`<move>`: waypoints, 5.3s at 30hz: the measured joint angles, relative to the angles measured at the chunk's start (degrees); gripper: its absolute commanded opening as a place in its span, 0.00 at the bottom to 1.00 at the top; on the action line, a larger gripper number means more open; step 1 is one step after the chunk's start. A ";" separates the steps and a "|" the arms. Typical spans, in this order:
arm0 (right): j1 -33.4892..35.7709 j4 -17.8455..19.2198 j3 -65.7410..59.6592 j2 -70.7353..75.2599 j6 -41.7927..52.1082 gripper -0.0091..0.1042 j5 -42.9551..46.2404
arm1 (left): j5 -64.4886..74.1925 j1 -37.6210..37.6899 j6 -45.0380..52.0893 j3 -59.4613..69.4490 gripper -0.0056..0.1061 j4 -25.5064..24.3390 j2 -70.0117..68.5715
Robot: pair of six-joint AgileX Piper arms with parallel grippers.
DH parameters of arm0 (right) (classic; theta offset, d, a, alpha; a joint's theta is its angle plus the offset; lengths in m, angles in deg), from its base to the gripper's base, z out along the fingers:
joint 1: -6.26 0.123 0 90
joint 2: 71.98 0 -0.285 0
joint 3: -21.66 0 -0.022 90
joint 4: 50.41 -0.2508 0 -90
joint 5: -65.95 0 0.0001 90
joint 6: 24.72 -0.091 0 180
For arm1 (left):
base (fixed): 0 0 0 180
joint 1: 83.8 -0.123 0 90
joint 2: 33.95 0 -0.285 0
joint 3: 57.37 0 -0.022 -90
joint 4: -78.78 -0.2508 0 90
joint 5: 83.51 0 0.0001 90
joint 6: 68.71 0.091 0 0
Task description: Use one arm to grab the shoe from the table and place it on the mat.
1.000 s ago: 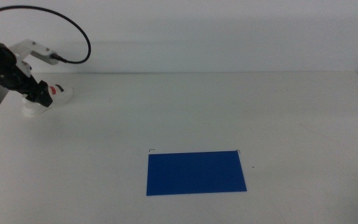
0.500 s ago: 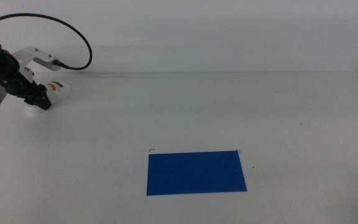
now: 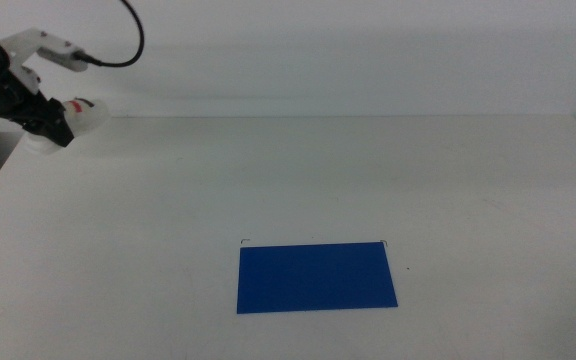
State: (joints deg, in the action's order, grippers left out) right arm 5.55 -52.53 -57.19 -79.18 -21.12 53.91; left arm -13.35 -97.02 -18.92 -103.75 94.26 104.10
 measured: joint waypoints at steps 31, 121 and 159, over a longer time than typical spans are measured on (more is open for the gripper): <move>0.00 0.00 0.00 0.00 0.00 0.65 0.00 | 0.82 38.14 -11.96 23.53 0.04 -7.88 -23.48; 0.00 0.00 0.00 0.00 0.00 0.65 0.00 | -1.91 49.44 -165.59 23.53 0.04 -5.22 -15.99; 0.00 0.00 0.00 0.00 0.00 0.65 0.00 | -8.09 52.74 -169.84 23.11 0.89 -7.30 -4.35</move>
State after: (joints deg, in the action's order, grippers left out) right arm 5.55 -52.53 -57.19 -79.18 -21.12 53.91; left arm -21.45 -44.28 -188.76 -80.64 86.96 99.75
